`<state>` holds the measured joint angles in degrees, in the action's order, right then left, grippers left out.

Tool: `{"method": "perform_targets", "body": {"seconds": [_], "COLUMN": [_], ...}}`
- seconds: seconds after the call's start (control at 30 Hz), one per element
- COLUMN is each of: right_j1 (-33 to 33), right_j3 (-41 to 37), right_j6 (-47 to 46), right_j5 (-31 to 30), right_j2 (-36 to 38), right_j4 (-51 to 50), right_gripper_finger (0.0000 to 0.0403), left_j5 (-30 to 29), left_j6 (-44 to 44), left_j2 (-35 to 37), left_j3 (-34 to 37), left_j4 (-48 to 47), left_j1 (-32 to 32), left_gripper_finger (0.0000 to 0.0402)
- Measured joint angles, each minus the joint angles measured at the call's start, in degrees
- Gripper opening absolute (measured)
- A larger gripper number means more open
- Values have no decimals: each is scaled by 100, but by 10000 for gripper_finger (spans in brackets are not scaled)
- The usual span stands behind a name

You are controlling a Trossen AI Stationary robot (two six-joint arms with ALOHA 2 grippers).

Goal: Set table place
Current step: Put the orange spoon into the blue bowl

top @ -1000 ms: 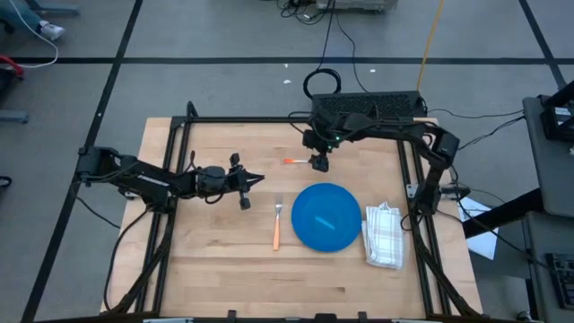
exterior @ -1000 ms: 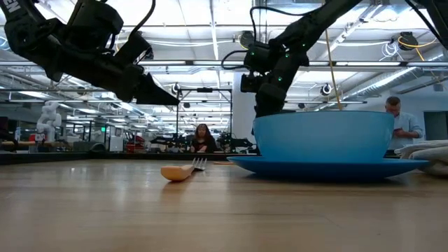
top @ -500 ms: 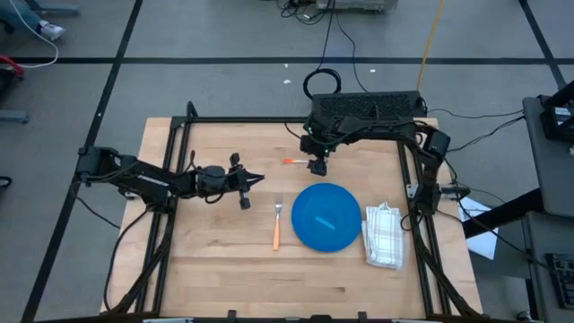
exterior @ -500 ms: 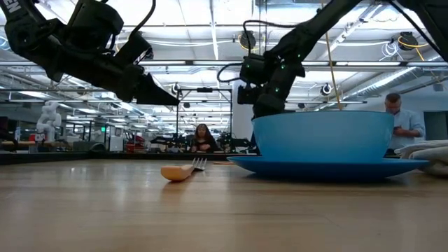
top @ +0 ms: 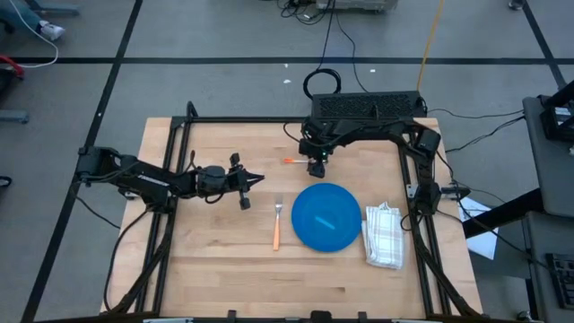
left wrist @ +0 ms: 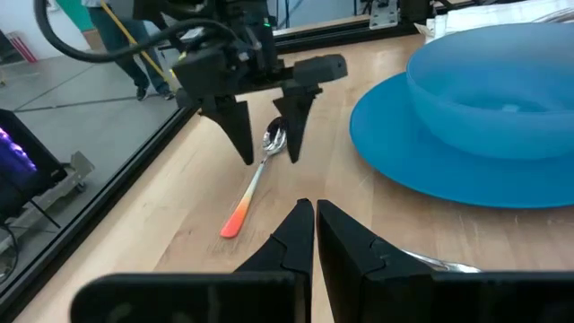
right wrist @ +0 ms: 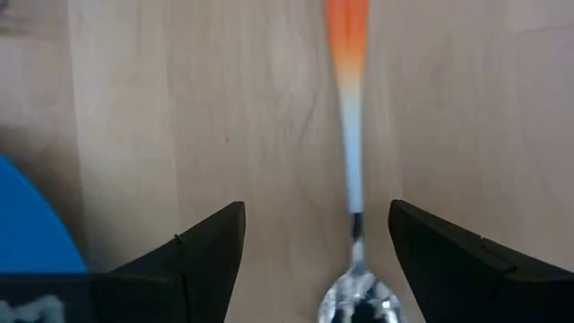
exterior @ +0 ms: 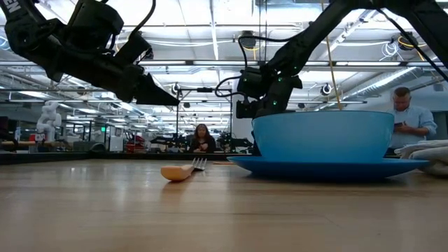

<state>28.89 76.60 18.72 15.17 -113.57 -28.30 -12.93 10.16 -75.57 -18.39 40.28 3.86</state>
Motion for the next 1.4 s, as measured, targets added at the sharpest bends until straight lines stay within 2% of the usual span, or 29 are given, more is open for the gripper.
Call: {"method": "perform_targets", "body": {"seconds": [0.13, 0.47, 0.77, 1.0, 1.23, 1.4], "right_j1": [70, 104, 81, -29, -198, -266], "right_j3": [2, 2, 22, 22, 17, 12], "right_j6": [-67, -34, -113, 141, 309, 302], "right_j5": [-6, -8, -48, -462, -597, -608], "right_j2": [6, -58, -218, -228, -235, -239], "right_j4": [-32, 46, 93, 65, 65, 75], "right_gripper_finger": [259, 200, 174, 154, 104, 40], "left_j5": [0, 0, 0, 0, -2, -2], "left_j6": [3, 6, 10, 16, 16, 14], "left_j2": [0, 0, 0, 0, 0, 0], "left_j3": [0, 0, 0, 0, 0, 0], "left_j4": [-1, -3, -8, -6, -3, -3], "left_j1": [0, 0, -2, -2, -2, -2], "left_gripper_finger": [24, 24, 24, 24, 24, 24]}}
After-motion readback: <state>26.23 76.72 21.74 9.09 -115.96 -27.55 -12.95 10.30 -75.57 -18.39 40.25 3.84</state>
